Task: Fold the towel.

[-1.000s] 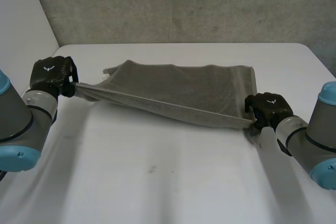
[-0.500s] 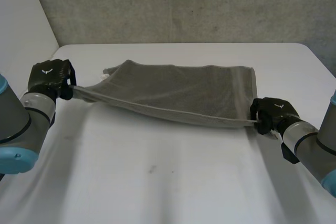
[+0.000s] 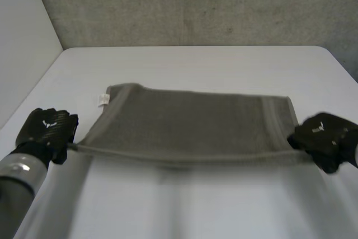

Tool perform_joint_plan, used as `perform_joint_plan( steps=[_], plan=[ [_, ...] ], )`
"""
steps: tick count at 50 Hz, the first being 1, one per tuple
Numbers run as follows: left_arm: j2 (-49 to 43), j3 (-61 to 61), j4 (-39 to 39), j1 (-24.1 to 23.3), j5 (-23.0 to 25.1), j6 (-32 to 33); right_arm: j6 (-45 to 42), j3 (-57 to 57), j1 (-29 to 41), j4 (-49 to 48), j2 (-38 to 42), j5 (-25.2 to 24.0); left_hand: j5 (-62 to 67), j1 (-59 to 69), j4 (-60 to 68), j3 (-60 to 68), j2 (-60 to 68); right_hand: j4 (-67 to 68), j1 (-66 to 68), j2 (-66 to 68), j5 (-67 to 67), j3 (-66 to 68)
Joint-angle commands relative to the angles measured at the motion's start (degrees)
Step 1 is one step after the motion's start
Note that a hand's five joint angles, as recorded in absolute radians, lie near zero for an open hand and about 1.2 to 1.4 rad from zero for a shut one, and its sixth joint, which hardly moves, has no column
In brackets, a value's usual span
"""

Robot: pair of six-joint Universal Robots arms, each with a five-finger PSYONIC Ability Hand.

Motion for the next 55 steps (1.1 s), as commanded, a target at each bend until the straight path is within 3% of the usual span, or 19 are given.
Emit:
perform_joint_plan(
  steps=[1,8,11,13,19,37,44,55],
  plan=[
    [11.52,-2.17,-8.52,-1.43,0.26,2.79,-7.94,0.68,-5.41,10.46,-7.27,-1.1,10.64,11.01,10.21,10.25,10.19,3.16,3.85,3.55,3.01,3.44],
    [10.21,-1.2,-8.71,-3.19,0.17,6.58,-9.1,-0.82,-6.65,9.85,-8.78,-1.8,10.64,11.01,10.21,10.25,10.19,3.16,3.85,3.55,3.01,3.44],
    [5.11,1.0,-6.34,-3.54,0.26,7.81,-8.92,-1.79,-7.09,8.27,-5.79,-2.68,10.64,11.01,10.21,10.25,10.19,3.16,3.85,3.55,3.01,3.44],
    [-1.01,3.88,-2.66,-3.9,0.17,8.07,-8.4,-3.18,-6.48,5.56,0.94,-2.42,10.64,11.01,10.21,10.25,10.19,3.16,3.85,3.55,3.01,3.44],
    [-15.77,13.88,2.54,-5.38,0.08,8.25,-4.98,-7.22,-5.77,0.28,10.09,-1.54,10.64,11.01,10.21,10.25,10.19,3.16,3.85,3.55,3.01,3.44],
    [-48.83,51.33,2.72,-7.24,-0.09,8.16,8.21,-29.98,3.63,-16.42,34.71,6.98,10.64,11.01,10.21,10.25,10.19,3.16,3.85,3.55,3.01,3.44],
    [-55.08,59.95,2.81,-7.5,-0.18,8.25,8.39,-35.53,5.74,-20.82,39.46,10.32,10.64,11.01,10.21,10.25,10.19,3.16,3.85,3.55,3.01,3.44],
    [-59.31,65.51,2.37,-7.5,-0.53,8.25,8.31,-41.42,7.15,-22.75,43.68,10.68,10.64,11.01,10.21,10.25,10.19,3.16,3.85,3.55,3.01,3.44]
  ],
)
